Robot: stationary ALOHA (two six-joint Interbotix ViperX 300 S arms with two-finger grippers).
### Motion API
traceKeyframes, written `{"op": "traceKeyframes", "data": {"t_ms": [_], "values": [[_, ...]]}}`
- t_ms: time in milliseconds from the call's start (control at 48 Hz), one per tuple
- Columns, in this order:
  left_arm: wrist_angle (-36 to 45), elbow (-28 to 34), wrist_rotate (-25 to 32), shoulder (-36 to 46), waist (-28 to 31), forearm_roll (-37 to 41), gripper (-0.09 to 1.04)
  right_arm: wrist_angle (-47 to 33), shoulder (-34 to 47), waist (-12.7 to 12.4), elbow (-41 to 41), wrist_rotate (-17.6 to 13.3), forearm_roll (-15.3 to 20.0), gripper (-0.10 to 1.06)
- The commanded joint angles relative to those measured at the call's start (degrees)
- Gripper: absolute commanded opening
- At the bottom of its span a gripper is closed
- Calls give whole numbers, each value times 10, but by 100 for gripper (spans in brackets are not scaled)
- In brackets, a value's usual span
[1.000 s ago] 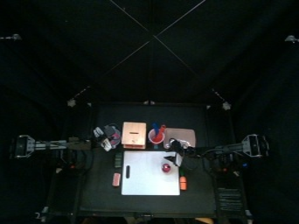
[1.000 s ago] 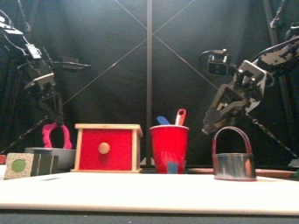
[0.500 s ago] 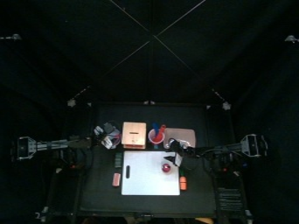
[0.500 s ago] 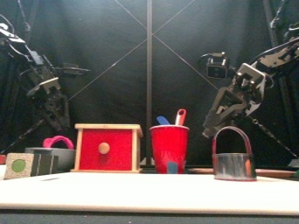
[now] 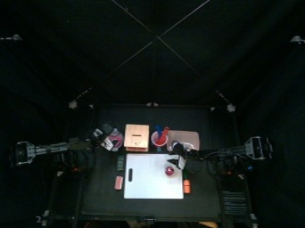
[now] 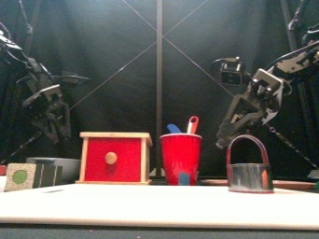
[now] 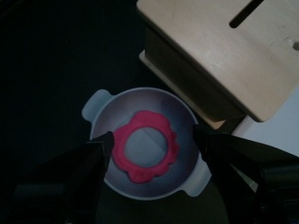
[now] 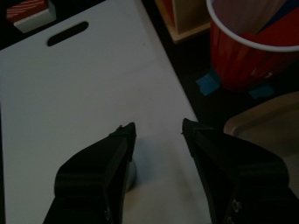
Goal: Get the cutter from the drawer then cut the dough then place the extra dough in the bowl
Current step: Place the extra dough in the bowl
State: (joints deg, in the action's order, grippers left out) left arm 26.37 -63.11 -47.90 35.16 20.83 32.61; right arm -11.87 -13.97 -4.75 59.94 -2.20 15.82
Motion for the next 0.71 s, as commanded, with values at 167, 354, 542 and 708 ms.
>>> {"op": "traceKeyframes", "data": {"t_ms": [167, 354, 542, 708], "values": [[-68, 11, 2, 37, 0, 3, 102, -12, -21, -2, -18, 4, -10, 83], [-184, -4, 10, 54, -2, 17, 102, -37, -49, -3, -25, 2, -41, 83], [-345, -32, 46, 55, -22, 54, 102, -67, -75, 3, -28, 2, -67, 83], [-429, -46, 106, 54, -30, 75, 102, -95, -91, 7, -24, 2, -95, 83]]}}
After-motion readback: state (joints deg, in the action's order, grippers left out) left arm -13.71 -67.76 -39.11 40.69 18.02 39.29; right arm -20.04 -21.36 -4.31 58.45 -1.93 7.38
